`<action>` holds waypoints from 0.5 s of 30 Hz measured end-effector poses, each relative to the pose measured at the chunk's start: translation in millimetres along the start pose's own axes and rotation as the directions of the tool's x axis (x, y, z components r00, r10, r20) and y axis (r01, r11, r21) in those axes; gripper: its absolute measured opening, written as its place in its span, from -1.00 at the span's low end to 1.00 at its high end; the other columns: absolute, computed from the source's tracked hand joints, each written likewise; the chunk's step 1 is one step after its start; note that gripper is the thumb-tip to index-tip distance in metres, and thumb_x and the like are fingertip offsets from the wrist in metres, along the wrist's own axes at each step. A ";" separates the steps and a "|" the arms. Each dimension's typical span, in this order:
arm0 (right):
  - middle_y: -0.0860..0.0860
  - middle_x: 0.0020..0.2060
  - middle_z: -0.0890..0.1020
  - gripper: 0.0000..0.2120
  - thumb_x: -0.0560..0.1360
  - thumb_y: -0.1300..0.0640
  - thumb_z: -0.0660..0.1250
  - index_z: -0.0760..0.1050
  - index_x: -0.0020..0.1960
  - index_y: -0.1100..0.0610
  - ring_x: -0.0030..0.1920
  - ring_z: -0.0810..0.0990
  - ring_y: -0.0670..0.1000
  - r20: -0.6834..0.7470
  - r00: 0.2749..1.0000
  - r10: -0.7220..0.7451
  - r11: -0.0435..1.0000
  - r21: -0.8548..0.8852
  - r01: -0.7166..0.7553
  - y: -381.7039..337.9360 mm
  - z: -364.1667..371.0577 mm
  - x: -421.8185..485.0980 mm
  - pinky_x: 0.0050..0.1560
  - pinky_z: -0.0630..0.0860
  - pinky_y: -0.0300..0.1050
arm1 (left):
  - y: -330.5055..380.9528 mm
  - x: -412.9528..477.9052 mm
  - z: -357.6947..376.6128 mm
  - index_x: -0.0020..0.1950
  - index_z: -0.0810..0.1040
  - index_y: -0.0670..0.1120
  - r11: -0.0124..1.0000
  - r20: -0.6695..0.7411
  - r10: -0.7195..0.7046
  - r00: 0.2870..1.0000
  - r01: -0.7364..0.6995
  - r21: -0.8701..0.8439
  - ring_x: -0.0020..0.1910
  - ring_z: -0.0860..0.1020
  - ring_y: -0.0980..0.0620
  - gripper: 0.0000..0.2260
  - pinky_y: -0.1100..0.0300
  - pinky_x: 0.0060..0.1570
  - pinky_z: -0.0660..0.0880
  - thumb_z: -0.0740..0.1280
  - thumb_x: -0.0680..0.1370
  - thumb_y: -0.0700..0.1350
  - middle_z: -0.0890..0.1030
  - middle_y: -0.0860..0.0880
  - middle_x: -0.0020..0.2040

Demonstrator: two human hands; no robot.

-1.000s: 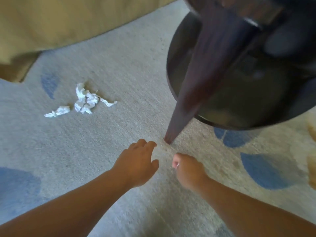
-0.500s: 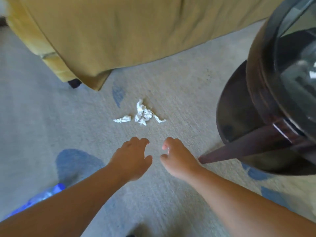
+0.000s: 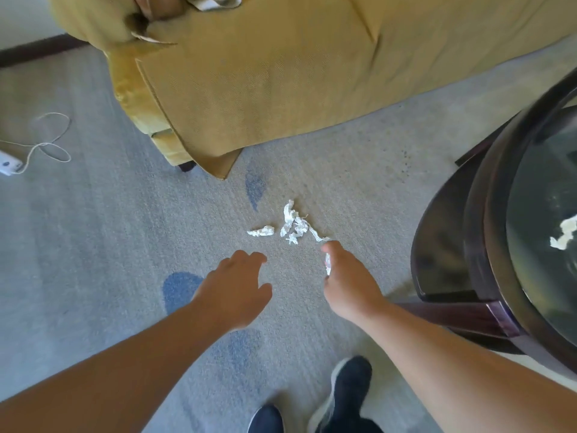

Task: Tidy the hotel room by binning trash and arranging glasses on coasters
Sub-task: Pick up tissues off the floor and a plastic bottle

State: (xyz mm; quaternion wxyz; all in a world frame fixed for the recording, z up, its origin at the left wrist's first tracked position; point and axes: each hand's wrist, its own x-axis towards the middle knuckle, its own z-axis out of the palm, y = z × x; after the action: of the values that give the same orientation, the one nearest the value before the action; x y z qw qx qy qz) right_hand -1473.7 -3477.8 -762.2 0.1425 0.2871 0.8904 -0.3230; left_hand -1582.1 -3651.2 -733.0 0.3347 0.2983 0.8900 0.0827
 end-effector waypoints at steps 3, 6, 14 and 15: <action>0.01 -0.13 0.50 -0.62 0.53 0.36 0.17 0.27 0.30 0.12 -0.27 0.49 -0.07 -0.018 1.000 -0.003 1.000 -0.003 0.003 2.8 -5.6 20.4 -0.35 0.43 -0.13 | 4.7 13.0 -5.7 0.48 0.19 0.09 1.000 0.011 -0.025 1.000 0.025 0.003 0.35 0.34 -0.01 -0.53 0.04 0.29 0.34 0.17 0.58 0.12 0.32 -0.01 0.41; 0.09 0.07 0.55 -0.62 0.54 0.35 0.16 0.32 0.33 0.15 -0.09 0.54 0.02 0.005 1.000 -0.014 1.000 -0.006 0.014 8.6 -10.3 44.7 -0.17 0.47 -0.16 | 8.8 31.7 -9.2 0.48 0.19 0.08 0.997 0.015 -0.069 0.997 0.070 -0.012 0.34 0.34 -0.01 -0.53 0.05 0.27 0.35 0.16 0.58 0.11 0.32 -0.01 0.41; 0.05 -0.06 0.59 -0.59 0.54 0.31 0.20 0.38 0.35 0.05 -0.33 0.47 -0.06 0.084 0.995 -0.054 0.995 -0.085 0.061 28.4 1.6 108.3 -0.45 0.26 -0.25 | 4.3 84.4 2.4 0.48 0.19 0.05 0.993 -0.007 -0.111 0.994 0.110 -0.046 0.31 0.38 -0.04 -0.53 0.04 0.25 0.38 0.16 0.59 0.10 0.34 -0.04 0.39; 0.02 -0.11 0.58 -0.61 0.54 0.30 0.20 0.39 0.33 0.05 -0.38 0.44 -0.08 0.086 0.995 -0.046 0.995 -0.088 0.054 32.7 8.7 115.4 -0.48 0.21 -0.26 | -0.1 91.2 9.4 0.48 0.19 0.05 0.992 0.000 -0.118 0.993 0.118 -0.053 0.31 0.38 -0.04 -0.53 0.04 0.25 0.39 0.17 0.59 0.10 0.34 -0.05 0.39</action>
State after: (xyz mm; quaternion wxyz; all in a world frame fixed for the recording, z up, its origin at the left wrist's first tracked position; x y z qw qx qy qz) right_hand -1545.1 -3414.7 -835.6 0.1845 0.2443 0.9041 -0.2979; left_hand -1630.7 -3598.2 -790.0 0.3455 0.2362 0.9040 0.0869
